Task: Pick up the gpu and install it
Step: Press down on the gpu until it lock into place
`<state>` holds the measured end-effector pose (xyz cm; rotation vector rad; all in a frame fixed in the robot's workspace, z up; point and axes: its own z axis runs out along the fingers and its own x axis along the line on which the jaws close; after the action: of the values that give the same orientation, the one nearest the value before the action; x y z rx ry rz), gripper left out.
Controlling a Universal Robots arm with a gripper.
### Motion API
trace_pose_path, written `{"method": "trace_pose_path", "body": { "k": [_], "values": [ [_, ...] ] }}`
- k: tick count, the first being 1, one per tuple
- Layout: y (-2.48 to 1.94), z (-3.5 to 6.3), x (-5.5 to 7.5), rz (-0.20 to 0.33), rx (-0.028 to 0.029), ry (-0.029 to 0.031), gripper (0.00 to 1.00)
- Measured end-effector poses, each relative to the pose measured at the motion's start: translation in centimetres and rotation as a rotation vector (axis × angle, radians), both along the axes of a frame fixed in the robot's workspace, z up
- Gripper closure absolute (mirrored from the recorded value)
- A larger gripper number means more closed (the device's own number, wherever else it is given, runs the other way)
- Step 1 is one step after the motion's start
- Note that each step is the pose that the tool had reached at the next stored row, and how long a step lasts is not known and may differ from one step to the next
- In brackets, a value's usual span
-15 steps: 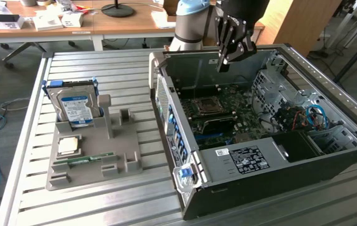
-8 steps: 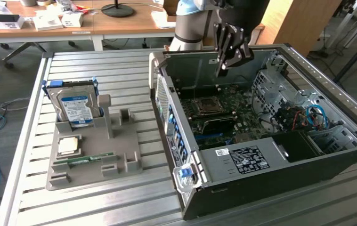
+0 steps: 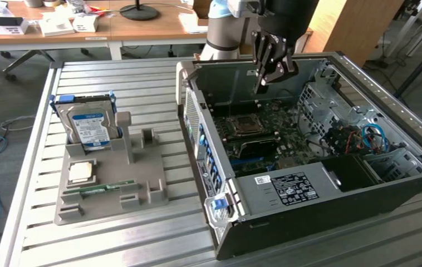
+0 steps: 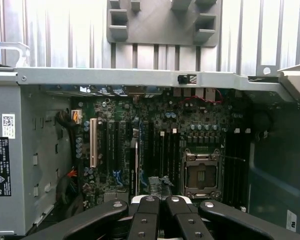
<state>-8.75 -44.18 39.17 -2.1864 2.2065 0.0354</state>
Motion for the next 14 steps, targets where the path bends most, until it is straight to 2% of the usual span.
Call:
{"method": "trace_pose_path", "body": {
  "k": [12,14],
  "values": [
    [0.00,-0.10,0.00,0.000,0.0002,-0.0001,0.89],
    [0.00,-0.41,0.00,0.000,0.0003,-0.0002,0.89]
  ]
}}
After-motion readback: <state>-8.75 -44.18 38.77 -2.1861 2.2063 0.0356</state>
